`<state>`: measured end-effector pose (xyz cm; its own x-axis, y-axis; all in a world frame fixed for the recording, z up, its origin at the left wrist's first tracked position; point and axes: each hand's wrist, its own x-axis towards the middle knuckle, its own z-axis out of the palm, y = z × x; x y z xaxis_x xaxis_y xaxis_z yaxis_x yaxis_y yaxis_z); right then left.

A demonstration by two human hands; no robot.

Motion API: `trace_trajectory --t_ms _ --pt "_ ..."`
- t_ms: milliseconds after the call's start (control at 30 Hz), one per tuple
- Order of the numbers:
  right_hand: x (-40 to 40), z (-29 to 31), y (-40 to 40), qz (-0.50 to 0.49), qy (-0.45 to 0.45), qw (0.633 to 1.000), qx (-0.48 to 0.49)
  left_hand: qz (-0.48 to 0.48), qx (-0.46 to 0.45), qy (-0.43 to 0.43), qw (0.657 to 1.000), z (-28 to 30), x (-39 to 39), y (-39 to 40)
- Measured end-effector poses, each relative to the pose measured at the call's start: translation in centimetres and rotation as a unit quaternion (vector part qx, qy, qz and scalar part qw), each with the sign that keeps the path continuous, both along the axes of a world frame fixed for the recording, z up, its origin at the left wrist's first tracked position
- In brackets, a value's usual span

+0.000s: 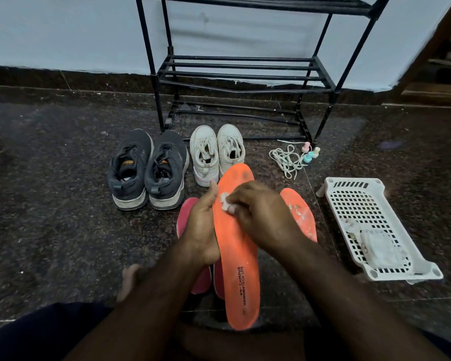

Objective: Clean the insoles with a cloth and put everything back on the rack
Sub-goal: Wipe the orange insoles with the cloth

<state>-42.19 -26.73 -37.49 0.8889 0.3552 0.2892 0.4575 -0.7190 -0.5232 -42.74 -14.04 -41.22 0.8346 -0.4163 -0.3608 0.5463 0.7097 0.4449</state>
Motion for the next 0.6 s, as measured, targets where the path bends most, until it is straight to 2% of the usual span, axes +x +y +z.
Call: trace_trajectory --t_ms 100,233,333,433,533,600 --pt "-0.5 -0.7 1.0 0.022 -0.014 1.000 -0.004 -0.015 0.004 0.006 1.000 -0.4 0.2 -0.1" --pt "1.0 -0.6 -0.2 -0.062 -0.062 0.996 0.019 -0.034 0.016 0.014 0.999 -1.1 0.1 -0.6" --pt "1.4 -0.4 -0.4 -0.086 -0.075 0.993 0.032 -0.041 0.008 0.009 0.999 -1.4 0.3 -0.8" --pt "1.2 -0.3 -0.1 -0.057 -0.065 0.996 0.017 -0.037 0.007 0.006 0.999 -1.5 0.4 -0.6" --pt "0.9 -0.1 -0.3 0.016 -0.053 0.998 -0.008 -0.023 -0.005 0.009 1.000 -1.2 0.3 -0.4" --pt "1.0 0.4 -0.8 0.025 -0.058 0.998 0.010 -0.025 -0.004 -0.004 1.000 -1.2 0.3 -0.3"
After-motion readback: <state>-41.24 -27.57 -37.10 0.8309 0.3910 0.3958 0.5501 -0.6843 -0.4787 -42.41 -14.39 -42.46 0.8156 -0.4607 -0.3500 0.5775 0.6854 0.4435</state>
